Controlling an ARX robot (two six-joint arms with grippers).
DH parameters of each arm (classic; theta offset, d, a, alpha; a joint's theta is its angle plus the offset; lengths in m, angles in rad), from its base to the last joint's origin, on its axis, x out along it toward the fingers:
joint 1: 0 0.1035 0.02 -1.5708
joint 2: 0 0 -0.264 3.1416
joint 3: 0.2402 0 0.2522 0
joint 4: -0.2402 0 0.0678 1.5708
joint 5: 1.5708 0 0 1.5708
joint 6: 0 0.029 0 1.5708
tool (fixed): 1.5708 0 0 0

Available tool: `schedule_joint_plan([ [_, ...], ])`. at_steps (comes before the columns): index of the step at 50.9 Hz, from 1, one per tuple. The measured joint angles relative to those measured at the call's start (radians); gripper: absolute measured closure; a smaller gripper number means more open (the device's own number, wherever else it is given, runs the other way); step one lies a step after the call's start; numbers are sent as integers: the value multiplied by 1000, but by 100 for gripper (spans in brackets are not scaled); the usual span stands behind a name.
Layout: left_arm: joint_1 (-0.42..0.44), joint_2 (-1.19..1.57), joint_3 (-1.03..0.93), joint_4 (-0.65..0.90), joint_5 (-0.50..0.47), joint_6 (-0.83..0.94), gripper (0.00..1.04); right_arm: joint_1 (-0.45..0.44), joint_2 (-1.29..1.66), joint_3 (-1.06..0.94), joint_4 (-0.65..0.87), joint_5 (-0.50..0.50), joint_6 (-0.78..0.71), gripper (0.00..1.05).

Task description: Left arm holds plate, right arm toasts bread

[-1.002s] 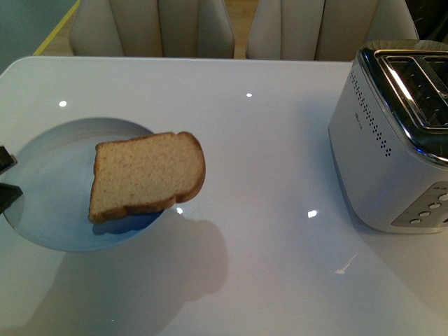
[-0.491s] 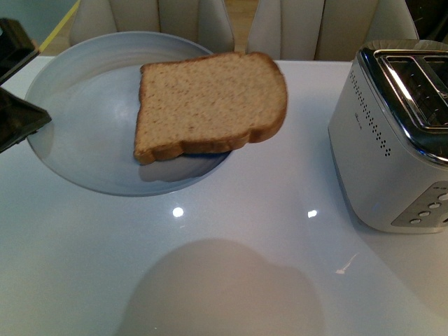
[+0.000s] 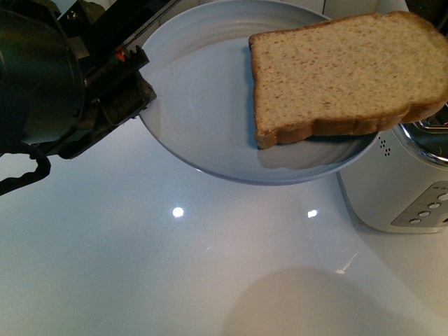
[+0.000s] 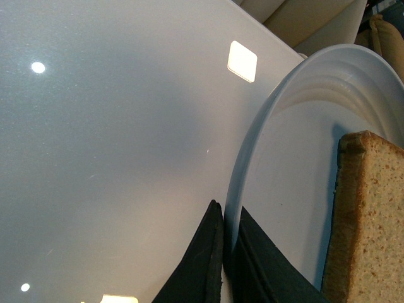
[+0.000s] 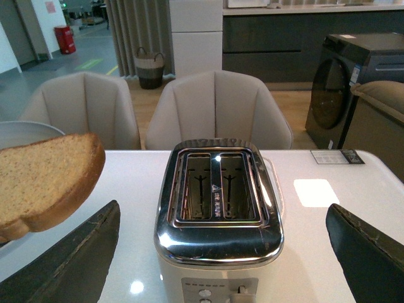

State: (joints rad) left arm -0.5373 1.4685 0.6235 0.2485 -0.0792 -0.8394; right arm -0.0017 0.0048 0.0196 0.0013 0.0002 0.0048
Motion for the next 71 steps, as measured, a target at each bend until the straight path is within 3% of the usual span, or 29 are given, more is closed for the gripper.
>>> schedule_joint_plan([
  [53, -19, 2, 11, -3, -8, -3, 102, 0, 0, 0, 0, 0, 0, 9],
  [56, -19, 2, 11, -3, -8, -3, 102, 30, 31, 24, -74, 105, -43, 9],
  [60, -19, 2, 11, -3, -10, -3, 102, 100, 161, 92, -270, 336, -143, 9],
  [62, -21, 2, 12, -3, -10, -3, 102, 111, 194, 97, -310, 382, -173, 9],
  [65, -21, 2, 12, -3, -11, -3, 102, 113, 207, 100, -322, 397, -208, 9],
  [71, -22, 2, 12, -3, -13, -3, 102, 89, 222, 130, -311, 328, -217, 9],
])
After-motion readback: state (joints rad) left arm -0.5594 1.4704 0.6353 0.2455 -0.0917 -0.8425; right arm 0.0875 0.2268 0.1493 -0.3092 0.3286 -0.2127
